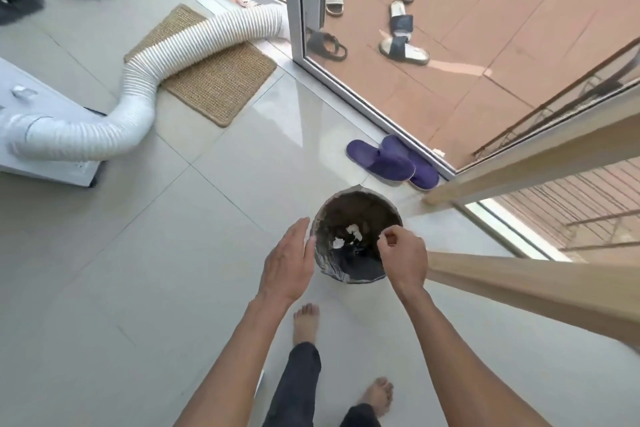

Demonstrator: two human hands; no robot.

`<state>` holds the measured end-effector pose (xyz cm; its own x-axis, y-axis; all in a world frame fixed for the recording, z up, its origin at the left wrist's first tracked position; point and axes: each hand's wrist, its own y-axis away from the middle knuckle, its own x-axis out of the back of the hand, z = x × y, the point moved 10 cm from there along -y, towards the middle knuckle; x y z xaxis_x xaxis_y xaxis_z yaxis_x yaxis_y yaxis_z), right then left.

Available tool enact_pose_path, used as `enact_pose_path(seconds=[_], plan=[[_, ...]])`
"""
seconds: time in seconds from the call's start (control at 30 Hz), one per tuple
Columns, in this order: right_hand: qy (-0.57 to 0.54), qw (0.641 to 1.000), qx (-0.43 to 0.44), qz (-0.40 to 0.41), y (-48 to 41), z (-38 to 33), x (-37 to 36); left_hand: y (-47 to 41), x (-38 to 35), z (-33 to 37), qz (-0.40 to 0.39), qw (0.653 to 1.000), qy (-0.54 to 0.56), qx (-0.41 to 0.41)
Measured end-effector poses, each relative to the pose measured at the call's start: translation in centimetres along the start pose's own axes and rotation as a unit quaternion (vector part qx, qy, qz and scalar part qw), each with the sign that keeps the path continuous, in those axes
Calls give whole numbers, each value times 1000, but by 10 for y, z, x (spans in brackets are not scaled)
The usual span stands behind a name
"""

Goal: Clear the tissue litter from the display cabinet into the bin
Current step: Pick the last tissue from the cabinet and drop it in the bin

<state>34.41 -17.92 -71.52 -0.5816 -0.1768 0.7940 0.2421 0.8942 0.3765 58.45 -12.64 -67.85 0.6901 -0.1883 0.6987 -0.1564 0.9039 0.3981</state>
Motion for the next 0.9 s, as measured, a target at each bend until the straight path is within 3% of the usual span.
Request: enact_pose_path(seconds=[0.17, 0.43, 0.63, 0.9], plan=[[28, 999, -34, -10, -18, 15, -25, -28, -17, -6, -19, 1000, 0, -8], [2, 998, -58, -6, 0, 4, 17, -17, 6, 12, -38, 999, -17, 4], [-9, 1000, 29, 9, 56, -37, 81, 33, 51, 70, -5, 999, -26, -34], [-66, 982, 172, 47, 169, -96, 210, 153, 159, 133, 116, 988, -63, -77]])
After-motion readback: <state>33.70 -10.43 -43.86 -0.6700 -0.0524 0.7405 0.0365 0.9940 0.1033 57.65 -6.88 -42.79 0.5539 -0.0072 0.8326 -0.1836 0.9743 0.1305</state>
